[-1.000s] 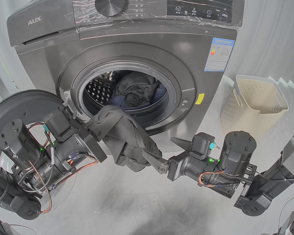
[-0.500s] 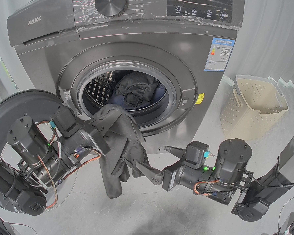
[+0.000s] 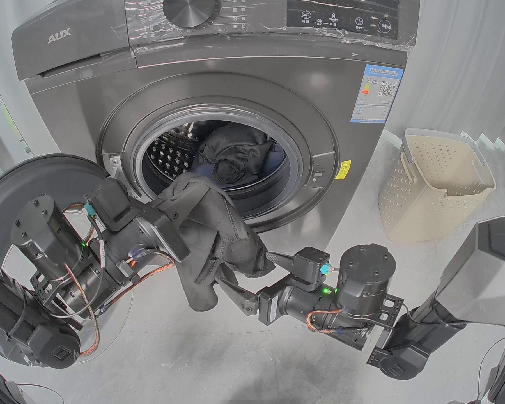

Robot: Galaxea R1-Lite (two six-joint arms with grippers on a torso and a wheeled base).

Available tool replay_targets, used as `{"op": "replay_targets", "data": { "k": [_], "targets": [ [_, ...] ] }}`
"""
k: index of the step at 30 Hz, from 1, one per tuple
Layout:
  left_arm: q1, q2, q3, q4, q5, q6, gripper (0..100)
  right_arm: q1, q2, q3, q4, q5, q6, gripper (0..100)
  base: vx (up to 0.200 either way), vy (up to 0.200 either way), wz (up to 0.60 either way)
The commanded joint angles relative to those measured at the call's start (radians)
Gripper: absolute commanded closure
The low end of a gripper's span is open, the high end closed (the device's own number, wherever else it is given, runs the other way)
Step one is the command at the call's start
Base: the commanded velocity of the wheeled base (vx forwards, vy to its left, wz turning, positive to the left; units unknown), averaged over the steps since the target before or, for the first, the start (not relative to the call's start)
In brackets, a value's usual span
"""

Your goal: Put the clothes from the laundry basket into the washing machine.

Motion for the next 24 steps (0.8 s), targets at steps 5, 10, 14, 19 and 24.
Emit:
{"op": "replay_targets", "data": {
  "k": [5, 10, 14, 19, 24],
  "targets": [
    [-0.001, -0.006, -0.001, 0.0, 0.0, 0.0, 100, -0.046, 0.09, -0.064, -0.003, 0.001, -0.019, 0, 0.0, 0.0, 0.0],
    [-0.001, -0.006, -0.003, 0.0, 0.0, 0.0, 100, -0.044, 0.115, -0.082, -0.005, 0.001, -0.03, 0, 0.0, 0.0, 0.0],
    [-0.003, -0.006, -0.009, 0.0, 0.0, 0.0, 100, -0.043, 0.13, -0.105, -0.008, 0.001, -0.036, 0, 0.0, 0.0, 0.0],
    [-0.006, -0.006, -0.008, 0.0, 0.0, -0.001, 100, -0.047, 0.149, -0.134, -0.009, 0.001, -0.036, 0, 0.0, 0.0, 0.0],
    [-0.007, -0.006, -0.006, 0.0, 0.0, 0.0, 100, -0.084, 0.145, -0.148, -0.008, -0.008, -0.037, 0, 0.0, 0.0, 0.0]
  ]
}}
